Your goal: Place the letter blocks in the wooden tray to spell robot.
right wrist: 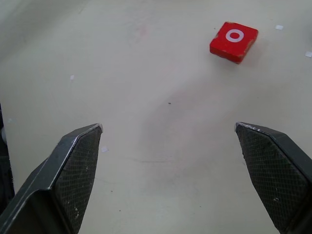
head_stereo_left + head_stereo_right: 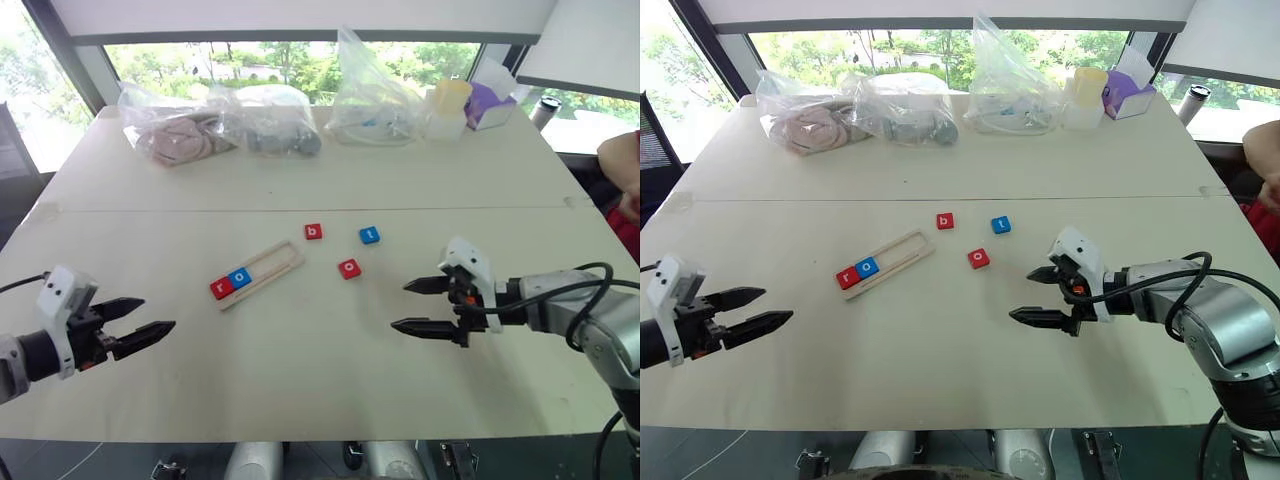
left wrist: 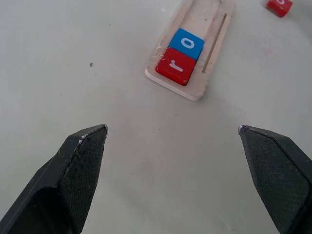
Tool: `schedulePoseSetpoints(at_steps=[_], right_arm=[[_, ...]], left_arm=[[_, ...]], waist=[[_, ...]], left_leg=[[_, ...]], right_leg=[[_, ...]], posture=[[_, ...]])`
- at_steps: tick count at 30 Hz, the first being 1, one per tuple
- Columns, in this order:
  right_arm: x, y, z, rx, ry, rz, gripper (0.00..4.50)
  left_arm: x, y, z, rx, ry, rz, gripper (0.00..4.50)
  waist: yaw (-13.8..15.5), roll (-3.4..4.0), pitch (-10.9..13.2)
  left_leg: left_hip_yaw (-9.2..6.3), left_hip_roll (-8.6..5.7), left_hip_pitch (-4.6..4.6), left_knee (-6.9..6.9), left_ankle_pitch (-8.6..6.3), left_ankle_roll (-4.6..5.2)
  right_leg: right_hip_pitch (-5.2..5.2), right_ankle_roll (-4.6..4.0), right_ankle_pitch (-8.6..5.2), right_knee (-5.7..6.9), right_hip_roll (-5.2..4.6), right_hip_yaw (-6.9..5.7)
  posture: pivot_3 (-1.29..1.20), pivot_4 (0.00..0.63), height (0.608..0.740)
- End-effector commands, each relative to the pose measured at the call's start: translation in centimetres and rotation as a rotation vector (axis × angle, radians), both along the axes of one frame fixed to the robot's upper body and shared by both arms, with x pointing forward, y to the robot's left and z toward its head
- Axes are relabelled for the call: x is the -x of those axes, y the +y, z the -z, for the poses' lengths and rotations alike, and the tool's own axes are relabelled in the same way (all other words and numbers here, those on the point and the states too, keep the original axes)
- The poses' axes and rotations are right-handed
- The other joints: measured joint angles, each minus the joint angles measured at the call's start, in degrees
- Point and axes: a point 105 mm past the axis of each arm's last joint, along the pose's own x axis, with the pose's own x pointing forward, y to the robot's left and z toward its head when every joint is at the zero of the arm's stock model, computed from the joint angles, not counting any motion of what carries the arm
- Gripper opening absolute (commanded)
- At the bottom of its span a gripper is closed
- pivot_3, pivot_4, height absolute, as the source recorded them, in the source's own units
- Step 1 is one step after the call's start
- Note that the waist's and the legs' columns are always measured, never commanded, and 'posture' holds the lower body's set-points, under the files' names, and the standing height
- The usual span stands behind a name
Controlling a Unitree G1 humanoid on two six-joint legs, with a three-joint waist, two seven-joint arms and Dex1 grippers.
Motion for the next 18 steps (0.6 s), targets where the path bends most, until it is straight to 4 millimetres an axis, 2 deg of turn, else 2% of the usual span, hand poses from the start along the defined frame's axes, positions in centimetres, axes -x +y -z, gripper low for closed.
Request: schedulePoseSetpoints(at_steps=[1, 13, 17, 18], right_arm=[[0.0, -0.1, -0.3, 0.019, -0.033, -0.019, 4.48], [-0.4, 0.0, 0.4, 0.026, -0.047, -0.014, 4.48], [-0.3, 0.9, 0.1, 0.014, -0.057, -0.061, 4.48], [-0.2, 1.7, -0.5, -0.010, -0.064, -0.093, 4.48]], left_arm=[[0.0, -0.1, -0.9, -0.021, -0.045, 0.008, 4.50], [-0.3, 0.5, -0.8, -0.065, -0.020, -0.001, 4.50], [-1.3, 0.9, -1.5, -0.114, -0.047, 0.014, 4.50], [-1.8, 0.8, -1.9, -0.114, -0.064, 0.015, 4.50]], waist=[[0.0, 0.00, 0.0], [0.0, 0.00, 0.0], [0.0, 0.00, 0.0], [0.0, 0.01, 0.0]], left_leg=[[0.00, 0.00, 0.00, 0.00, 0.00, 0.00], [0.00, 0.01, 0.01, -0.01, 0.00, 0.00], [-0.02, 0.01, 0.00, -0.01, 0.00, 0.00], [-0.01, 0.01, 0.01, -0.01, 0.00, 0.00]], right_leg=[[0.00, 0.00, 0.00, 0.01, 0.00, 0.00], [0.00, 0.00, 0.00, 0.00, 0.01, 0.00], [0.00, 0.00, 0.00, 0.01, 0.03, 0.00], [0.00, 0.00, 0.00, 0.01, 0.02, 0.00]], posture=[[0.00, 0.150, 0.740], [0.00, 0.150, 0.740], [0.00, 0.150, 0.740], [0.00, 0.150, 0.740]])
